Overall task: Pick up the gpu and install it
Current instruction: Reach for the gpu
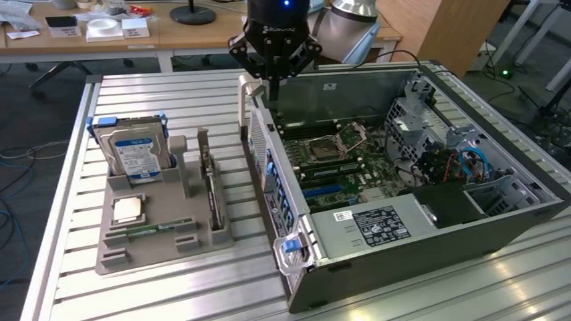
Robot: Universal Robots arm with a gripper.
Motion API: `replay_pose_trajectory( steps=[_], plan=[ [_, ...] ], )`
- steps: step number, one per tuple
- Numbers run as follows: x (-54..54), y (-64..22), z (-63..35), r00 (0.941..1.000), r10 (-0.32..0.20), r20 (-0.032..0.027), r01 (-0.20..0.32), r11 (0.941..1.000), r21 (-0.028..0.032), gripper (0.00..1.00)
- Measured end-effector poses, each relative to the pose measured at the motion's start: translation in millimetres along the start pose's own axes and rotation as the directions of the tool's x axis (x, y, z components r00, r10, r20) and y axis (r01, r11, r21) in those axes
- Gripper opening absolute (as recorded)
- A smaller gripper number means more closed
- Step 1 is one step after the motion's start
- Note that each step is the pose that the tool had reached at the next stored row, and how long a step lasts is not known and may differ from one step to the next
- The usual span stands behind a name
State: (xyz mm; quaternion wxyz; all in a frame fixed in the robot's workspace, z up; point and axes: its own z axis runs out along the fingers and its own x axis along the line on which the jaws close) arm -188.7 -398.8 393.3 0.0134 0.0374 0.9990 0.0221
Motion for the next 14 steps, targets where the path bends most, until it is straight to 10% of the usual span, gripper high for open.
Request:
replay_pose_trajectory(
  steps=[14],
  plan=[
    [25.3,-1.8,-0.7,1.0000,0.001,0.0021,-0.001,1.0000,-0.0002,0.11]
  ],
)
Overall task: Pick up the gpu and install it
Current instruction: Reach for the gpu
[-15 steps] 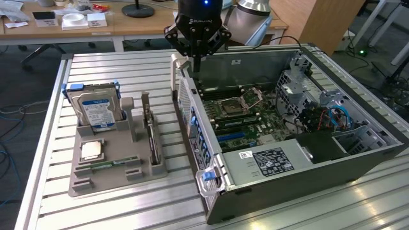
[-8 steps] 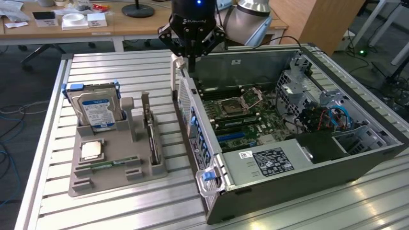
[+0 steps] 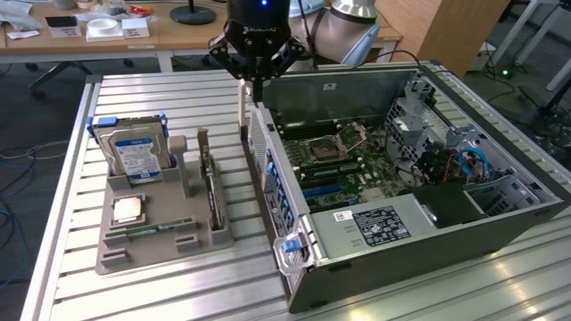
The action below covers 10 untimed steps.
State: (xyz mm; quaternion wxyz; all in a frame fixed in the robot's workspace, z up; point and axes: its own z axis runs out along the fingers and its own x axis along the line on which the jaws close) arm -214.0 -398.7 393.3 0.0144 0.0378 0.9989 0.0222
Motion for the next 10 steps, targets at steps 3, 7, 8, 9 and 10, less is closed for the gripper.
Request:
replay_pose_trajectory(
  steps=[3,7,8,9,10],
  plan=[
    [6.3,-0.4,-0.2,1.0000,0.000,0.0007,0.000,1.0000,0.0000,0.11],
    [15.0,-1.1,-0.5,1.0000,0.001,0.0020,-0.001,1.0000,-0.0002,0.11],
    [17.1,-1.2,-0.5,1.0000,0.001,0.0024,-0.001,1.0000,-0.0001,0.11],
    [19.1,-1.3,-0.6,1.0000,0.001,0.0027,-0.001,1.0000,-0.0001,0.11],
    [21.1,-1.5,-0.6,1.0000,0.001,0.0030,-0.001,1.0000,-0.0002,0.11]
  ],
)
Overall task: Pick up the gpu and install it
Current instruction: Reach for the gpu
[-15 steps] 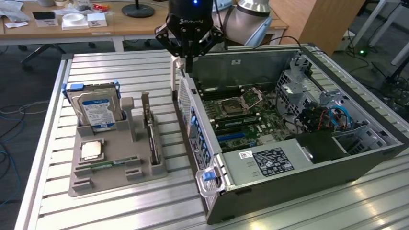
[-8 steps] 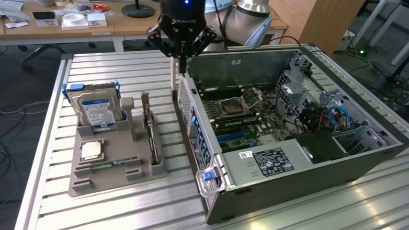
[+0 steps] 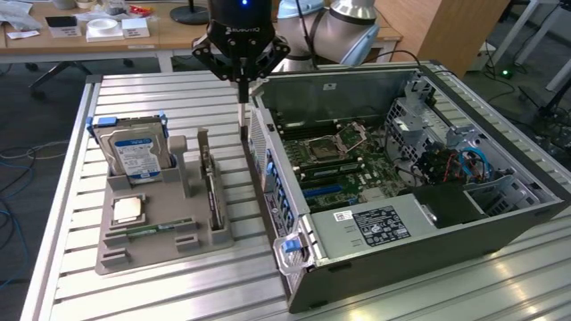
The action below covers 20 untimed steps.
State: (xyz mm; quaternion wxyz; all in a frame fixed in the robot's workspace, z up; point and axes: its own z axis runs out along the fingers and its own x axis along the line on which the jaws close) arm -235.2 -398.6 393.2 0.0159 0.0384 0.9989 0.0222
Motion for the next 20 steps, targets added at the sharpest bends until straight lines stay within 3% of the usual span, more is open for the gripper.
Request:
replay_pose_trajectory(
  steps=[20],
  plan=[
    [36.5,-2.4,-1.3,1.0000,0.003,0.0035,-0.003,1.0000,0.0000,0.11]
  ],
)
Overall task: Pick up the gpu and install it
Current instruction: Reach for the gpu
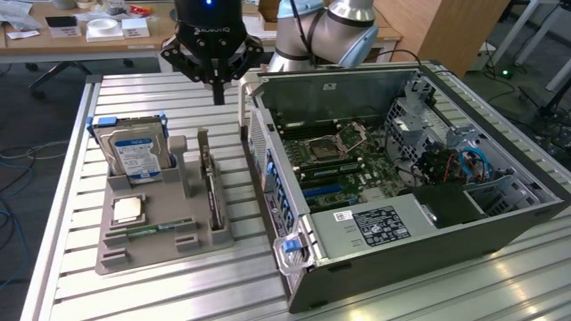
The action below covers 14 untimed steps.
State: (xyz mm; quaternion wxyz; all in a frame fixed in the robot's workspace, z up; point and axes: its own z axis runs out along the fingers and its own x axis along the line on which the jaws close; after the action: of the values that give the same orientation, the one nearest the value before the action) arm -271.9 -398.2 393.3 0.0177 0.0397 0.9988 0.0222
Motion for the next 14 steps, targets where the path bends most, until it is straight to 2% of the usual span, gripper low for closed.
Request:
replay_pose_trajectory(
  steps=[9,14],
  plan=[
    [17.1,-1.3,-0.6,1.0000,0.001,0.0015,-0.001,1.0000,-0.0002,0.11],
    [21.1,-1.5,-0.7,1.0000,0.002,0.0016,-0.002,1.0000,-0.0002,0.11]
  ],
)
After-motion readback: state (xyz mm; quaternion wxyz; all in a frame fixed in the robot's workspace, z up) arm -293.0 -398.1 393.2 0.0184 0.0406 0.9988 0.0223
